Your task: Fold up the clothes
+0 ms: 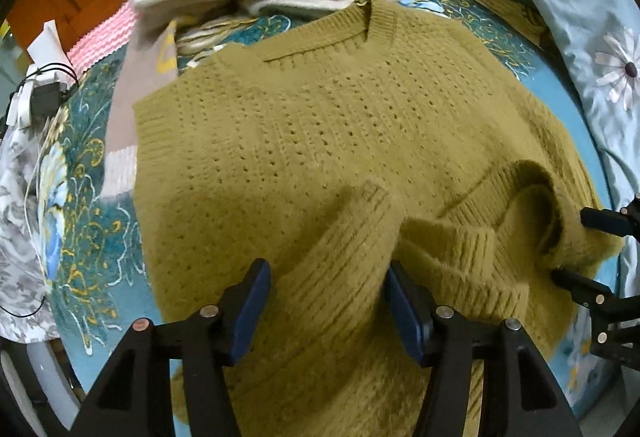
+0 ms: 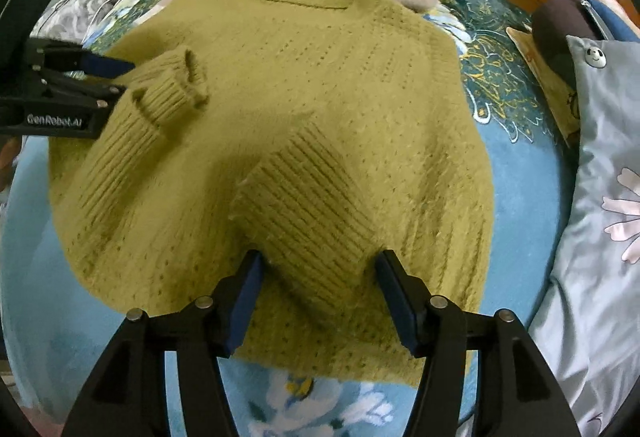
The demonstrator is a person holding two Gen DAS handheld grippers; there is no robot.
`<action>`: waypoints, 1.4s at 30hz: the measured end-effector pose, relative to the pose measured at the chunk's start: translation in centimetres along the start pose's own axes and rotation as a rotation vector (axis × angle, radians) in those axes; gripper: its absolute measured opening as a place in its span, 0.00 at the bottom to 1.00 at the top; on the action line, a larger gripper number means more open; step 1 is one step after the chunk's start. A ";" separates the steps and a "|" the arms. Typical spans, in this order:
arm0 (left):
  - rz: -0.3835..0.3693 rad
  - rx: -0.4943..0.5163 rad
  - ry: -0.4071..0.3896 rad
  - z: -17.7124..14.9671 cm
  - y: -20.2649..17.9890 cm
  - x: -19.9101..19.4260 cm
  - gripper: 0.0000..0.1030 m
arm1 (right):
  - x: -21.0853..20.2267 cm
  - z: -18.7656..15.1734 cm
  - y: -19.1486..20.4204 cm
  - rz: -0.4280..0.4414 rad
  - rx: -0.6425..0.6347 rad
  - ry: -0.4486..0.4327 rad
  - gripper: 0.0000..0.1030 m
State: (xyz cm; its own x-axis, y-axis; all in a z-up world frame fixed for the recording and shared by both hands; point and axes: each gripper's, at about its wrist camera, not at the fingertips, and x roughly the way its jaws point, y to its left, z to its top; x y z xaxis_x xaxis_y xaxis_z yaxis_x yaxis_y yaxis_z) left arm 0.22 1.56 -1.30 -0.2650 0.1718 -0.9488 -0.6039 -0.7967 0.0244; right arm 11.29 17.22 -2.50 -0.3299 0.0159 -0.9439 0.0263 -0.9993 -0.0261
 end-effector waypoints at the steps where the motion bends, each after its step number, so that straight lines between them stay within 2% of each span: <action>1: 0.001 0.001 -0.004 0.0 0.0 0.0 0.60 | 0.0 0.0 -0.2 -0.002 0.008 -0.004 0.58; 3: -0.006 0.009 -0.016 -0.1 -0.2 -0.2 0.54 | -0.1 0.1 -0.5 -0.005 0.023 -0.011 0.55; 7: -0.017 0.030 -0.029 -0.4 -0.7 -0.8 0.23 | -0.4 0.1 -1.3 0.011 0.058 -0.010 0.32; 10: -0.036 0.037 -0.055 -0.8 -1.1 -2.0 0.13 | -1.0 0.1 -2.0 0.039 0.088 -0.016 0.22; 15: -0.079 0.016 -0.135 -2.2 -0.9 -5.7 0.12 | -3.7 -0.8 -3.5 0.087 0.137 -0.082 0.19; 20: -0.178 -0.041 -0.230 -4.7 0.5 -10.3 0.11 | -6.1 -2.1 -6.0 0.116 0.207 -0.134 0.18; 24: -0.250 -0.066 -0.265 -7.3 1.1 -13.1 0.11 | -7.1 -3.3 -8.2 0.139 0.266 -0.156 0.17; 28: -0.270 -0.039 -0.224 -10.6 0.0 -14.1 0.11 | -8.1 -5.2 -9.2 0.157 0.301 -0.164 0.14; 35: -0.329 0.009 -0.068 -15.9 -2.9 -12.4 0.11 | -9.5 -8.4 -10.8 0.152 0.363 -0.138 0.09; 39: -0.323 0.039 0.005 -18.1 -3.8 -11.7 0.11 | -9.6 -9.4 -10.7 0.177 0.365 -0.121 0.09; 42: -0.293 0.013 0.035 -18.9 -3.2 -11.1 0.12 | -9.5 -9.4 -10.2 0.212 0.366 -0.127 0.10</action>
State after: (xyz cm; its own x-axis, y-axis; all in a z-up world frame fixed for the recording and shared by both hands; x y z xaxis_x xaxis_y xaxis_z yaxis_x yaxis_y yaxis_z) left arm 19.34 -8.73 3.16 -0.0522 0.3729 -0.9264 -0.6604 -0.7087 -0.2481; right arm 23.03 27.55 3.63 -0.4671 -0.1720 -0.8673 -0.2225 -0.9265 0.3036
